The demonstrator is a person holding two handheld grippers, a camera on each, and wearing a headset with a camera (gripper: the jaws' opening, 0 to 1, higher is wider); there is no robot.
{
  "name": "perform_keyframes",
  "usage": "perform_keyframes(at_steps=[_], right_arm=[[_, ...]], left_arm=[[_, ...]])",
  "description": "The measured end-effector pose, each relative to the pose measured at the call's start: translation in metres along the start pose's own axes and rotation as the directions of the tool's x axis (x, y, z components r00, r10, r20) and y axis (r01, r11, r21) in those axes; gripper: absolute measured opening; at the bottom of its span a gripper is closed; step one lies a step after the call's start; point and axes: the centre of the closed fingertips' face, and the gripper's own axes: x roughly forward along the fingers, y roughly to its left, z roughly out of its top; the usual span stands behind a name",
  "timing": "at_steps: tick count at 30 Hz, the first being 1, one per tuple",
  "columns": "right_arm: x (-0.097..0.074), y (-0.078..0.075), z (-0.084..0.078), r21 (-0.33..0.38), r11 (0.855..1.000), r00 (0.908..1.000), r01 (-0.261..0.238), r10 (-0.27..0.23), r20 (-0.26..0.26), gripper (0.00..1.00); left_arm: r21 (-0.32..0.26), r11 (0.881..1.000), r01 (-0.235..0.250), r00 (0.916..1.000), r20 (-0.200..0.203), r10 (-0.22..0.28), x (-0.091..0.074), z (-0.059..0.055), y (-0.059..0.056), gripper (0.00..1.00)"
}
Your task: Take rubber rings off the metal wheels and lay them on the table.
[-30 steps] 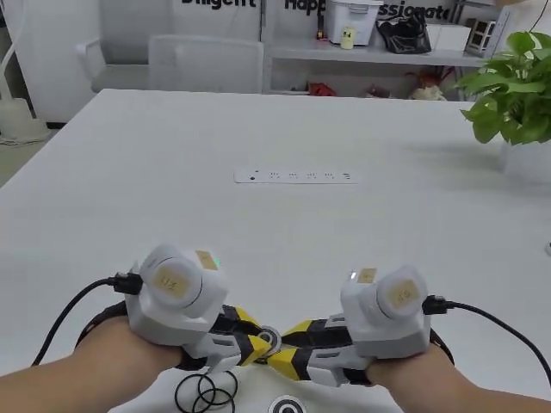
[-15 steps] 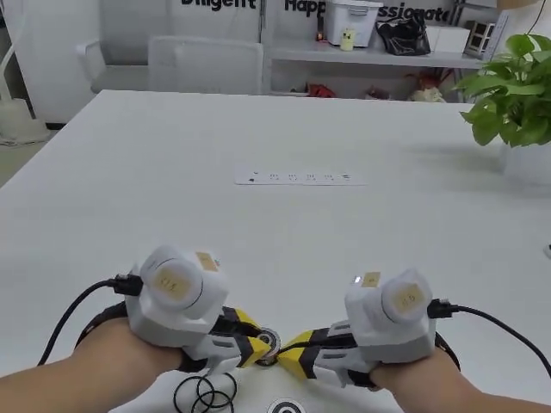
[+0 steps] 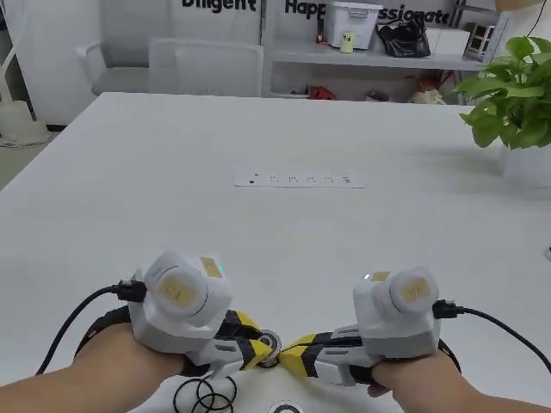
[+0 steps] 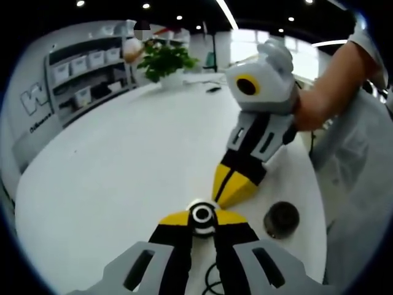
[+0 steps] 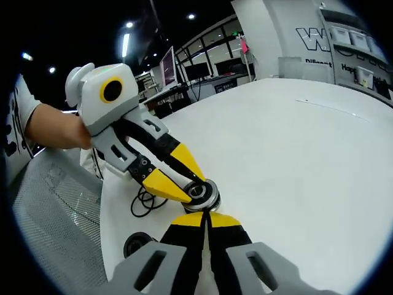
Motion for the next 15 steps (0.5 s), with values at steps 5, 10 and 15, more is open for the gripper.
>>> perform_keyframes(at_steps=[5, 10, 15], right_arm=[[-0.002, -0.004, 0.0, 0.054, 0.999, 0.9999, 0.004, -0.005, 0.016, 0.0], [-0.005, -0.009, 0.005, 0.126, 0.992, 0.9982, 0.011, -0.019, 0.057, 0.0], [-0.006, -0.011, 0.008, 0.164, 0.986, 0.9966, 0.009, -0.022, 0.079, 0.0]], left_arm=[[0.004, 1.0, -0.003, 1.0, 0.0, 0.003, 0.0, 0.0, 0.0, 0.13], [0.008, 1.0, -0.004, 1.0, 0.0, 0.004, 0.0, 0.0, 0.0, 0.13], [0.013, 1.0, -0.006, 1.0, 0.0, 0.006, 0.001, 0.0, 0.0, 0.13]])
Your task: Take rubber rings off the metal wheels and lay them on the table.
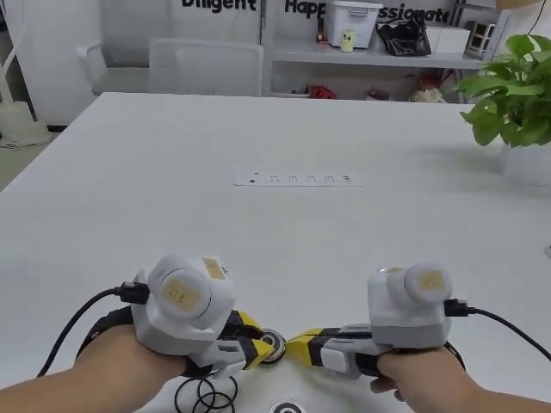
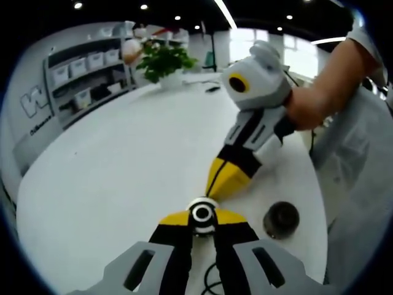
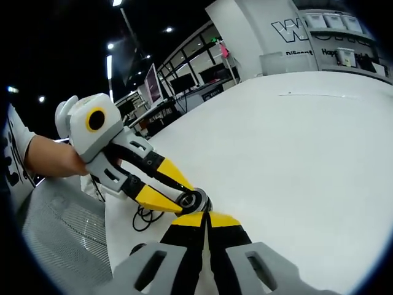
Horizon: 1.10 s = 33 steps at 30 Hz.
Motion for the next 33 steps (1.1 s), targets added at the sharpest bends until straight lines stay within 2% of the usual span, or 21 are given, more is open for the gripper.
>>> perform_keyframes(at_steps=[8, 33], right_arm=[[-0.002, 0.002, 0.005, 0.057, 0.998, 0.9992, -0.015, 0.013, 0.037, 0.0], [0.0, 0.011, 0.009, 0.064, 0.997, 0.9984, -0.044, 0.042, 0.039, 0.0]], left_arm=[[0.002, 1.0, -0.004, 1.0, 0.001, 0.004, 0.0, 0.0, 0.0, 0.13], [-0.007, 1.0, -0.02, 0.9998, -0.008, 0.019, 0.001, 0.0, 0.0, 0.13]])
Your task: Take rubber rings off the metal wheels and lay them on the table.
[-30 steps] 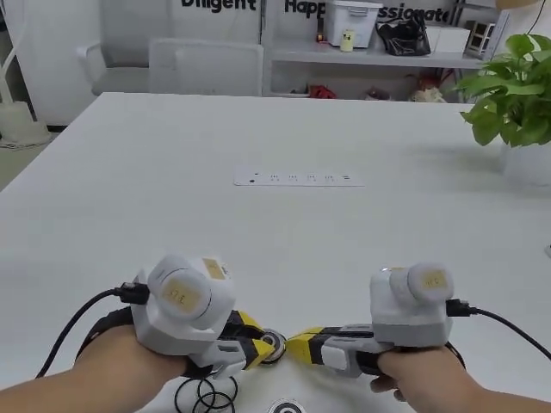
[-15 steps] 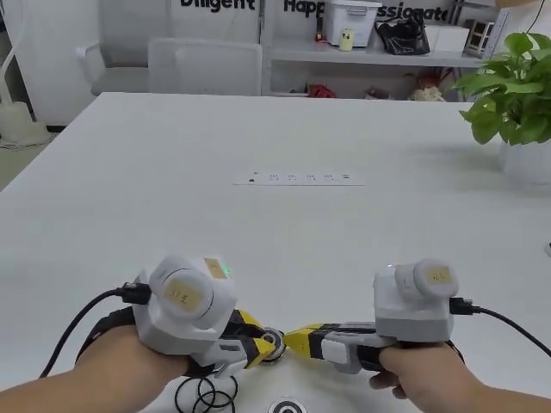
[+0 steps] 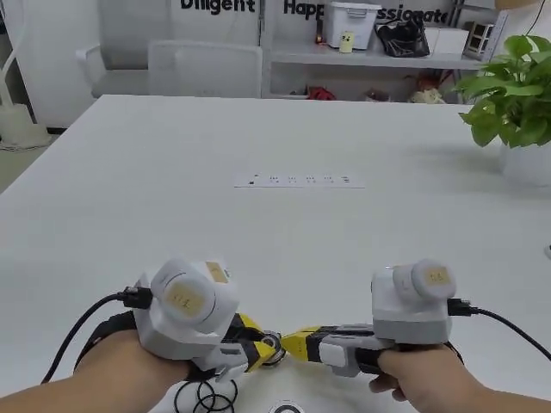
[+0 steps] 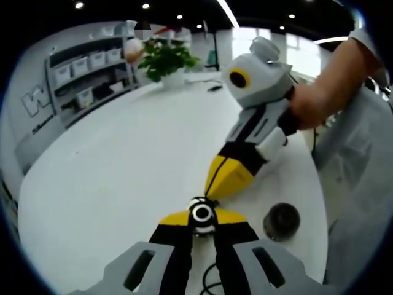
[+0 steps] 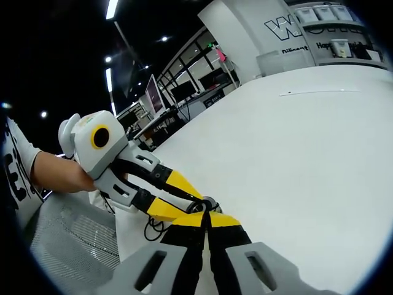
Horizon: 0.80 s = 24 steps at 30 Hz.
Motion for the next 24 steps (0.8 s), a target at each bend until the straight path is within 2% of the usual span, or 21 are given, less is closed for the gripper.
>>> perform_keyframes(at_steps=[12, 13, 14, 16, 24], right_arm=[[0.003, 0.008, 0.001, -0.015, 1.0, 0.9996, -0.026, 0.026, -0.003, 0.0], [0.004, 0.018, 0.001, -0.008, 0.998, 0.9976, -0.069, 0.069, -0.001, 0.0], [0.004, 0.017, 0.007, -0.027, 0.998, 0.9981, -0.056, 0.057, 0.025, 0.0], [0.004, 0.019, 0.005, -0.035, 0.998, 0.9986, -0.053, 0.054, 0.003, 0.0], [0.001, 0.008, 0.001, -0.016, 1.0, 0.9997, -0.024, 0.024, 0.002, 0.0]], left_arm=[[0.0, 1.0, 0.003, 1.0, 0.001, -0.003, 0.0, 0.0, -0.002, 0.13], [-0.001, 1.0, 0.002, 1.0, 0.001, -0.002, 0.0, 0.0, -0.002, 0.13], [0.0, 1.0, 0.002, 1.0, 0.003, -0.002, 0.0, 0.0, -0.002, 0.13], [-0.001, 1.0, 0.002, 1.0, 0.003, -0.002, 0.0, 0.0, -0.002, 0.13], [0.002, 1.0, 0.001, 1.0, 0.007, -0.001, 0.0, 0.001, -0.002, 0.13]])
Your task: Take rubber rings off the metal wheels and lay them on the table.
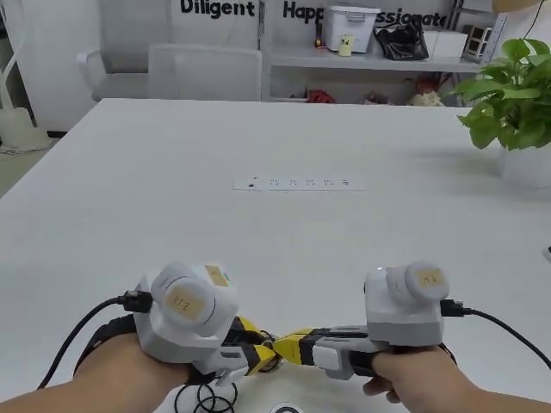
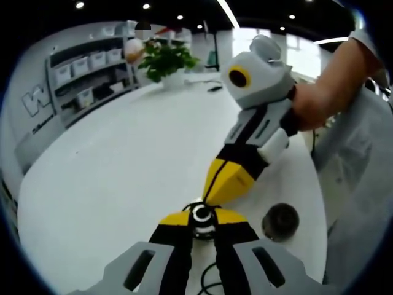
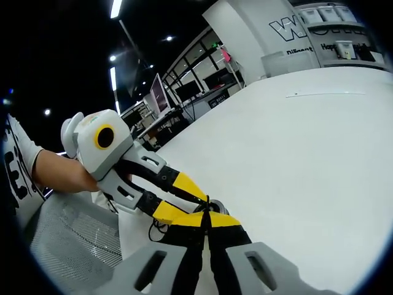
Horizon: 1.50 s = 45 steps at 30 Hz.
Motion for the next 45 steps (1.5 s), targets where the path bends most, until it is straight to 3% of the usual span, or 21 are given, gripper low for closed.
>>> perform_keyframes(at_steps=[6, 12, 25, 45], right_arm=[[-0.002, -0.003, -0.001, 0.012, 1.0, 1.0, 0.01, -0.01, -0.001, 0.0], [-0.003, -0.003, -0.001, 0.019, 1.0, 1.0, 0.007, -0.007, 0.0, 0.0], [-0.003, -0.001, 0.002, 0.025, 1.0, 1.0, 0.002, -0.002, 0.006, 0.0], [-0.007, 0.004, 0.006, 0.021, 1.0, 0.9999, -0.01, 0.01, 0.009, 0.0]], left_arm=[[0.005, 1.0, 0.009, 0.9999, 0.008, -0.009, 0.0, 0.0, 0.0, 0.13], [-0.033, 0.999, 0.026, 0.9995, 0.017, -0.025, 0.0, 0.001, 0.0, 0.14], [-0.005, 0.999, 0.032, 0.9995, 0.007, -0.032, -0.008, -0.002, -0.001, 0.15], [-0.005, 0.998, 0.055, 0.997, 0.055, -0.054, -0.025, 0.009, -0.01, 0.25]])
